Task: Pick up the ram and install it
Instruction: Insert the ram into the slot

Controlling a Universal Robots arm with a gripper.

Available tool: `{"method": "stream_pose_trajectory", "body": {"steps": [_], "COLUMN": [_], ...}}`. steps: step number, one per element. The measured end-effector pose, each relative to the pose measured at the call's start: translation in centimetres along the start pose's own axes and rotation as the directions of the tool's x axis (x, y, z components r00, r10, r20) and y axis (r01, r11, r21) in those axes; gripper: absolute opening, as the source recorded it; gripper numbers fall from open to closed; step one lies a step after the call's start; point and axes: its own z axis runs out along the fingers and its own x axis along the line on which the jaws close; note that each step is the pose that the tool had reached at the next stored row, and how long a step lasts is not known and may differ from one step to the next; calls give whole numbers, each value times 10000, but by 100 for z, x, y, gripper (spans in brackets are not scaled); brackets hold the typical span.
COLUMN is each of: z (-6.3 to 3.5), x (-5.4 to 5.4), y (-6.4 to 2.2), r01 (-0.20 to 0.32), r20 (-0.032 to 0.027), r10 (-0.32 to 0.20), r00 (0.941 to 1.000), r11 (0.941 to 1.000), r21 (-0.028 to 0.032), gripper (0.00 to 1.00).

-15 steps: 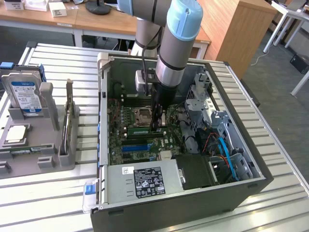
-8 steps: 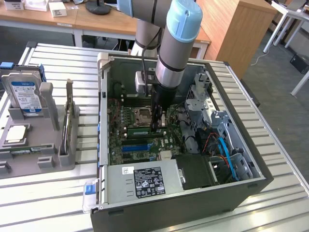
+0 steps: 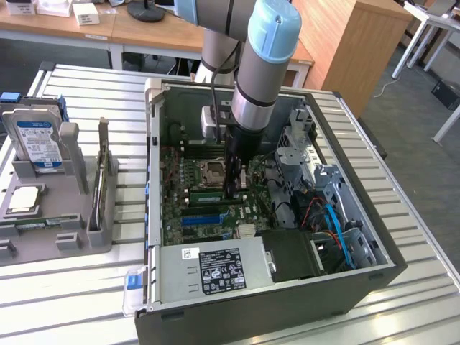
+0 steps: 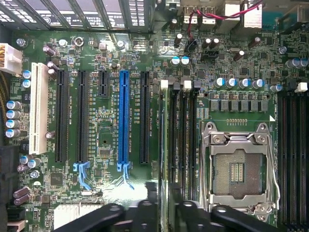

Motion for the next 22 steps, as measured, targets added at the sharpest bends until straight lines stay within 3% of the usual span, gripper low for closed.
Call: {"method": "stream_pose_trajectory", "body": {"steps": [3,10,22], "z": [0,-8,-242], "x": [0,0,-8], "y": [0,0,9], "r01": [1,0,1], "r20": [0,-1,1], "r10": [-1,0,-1], "r00": [10000,10000,10000], "r11": [10000,10000,10000], "r21": [0,0,0], "gripper": [37,37,37]}}
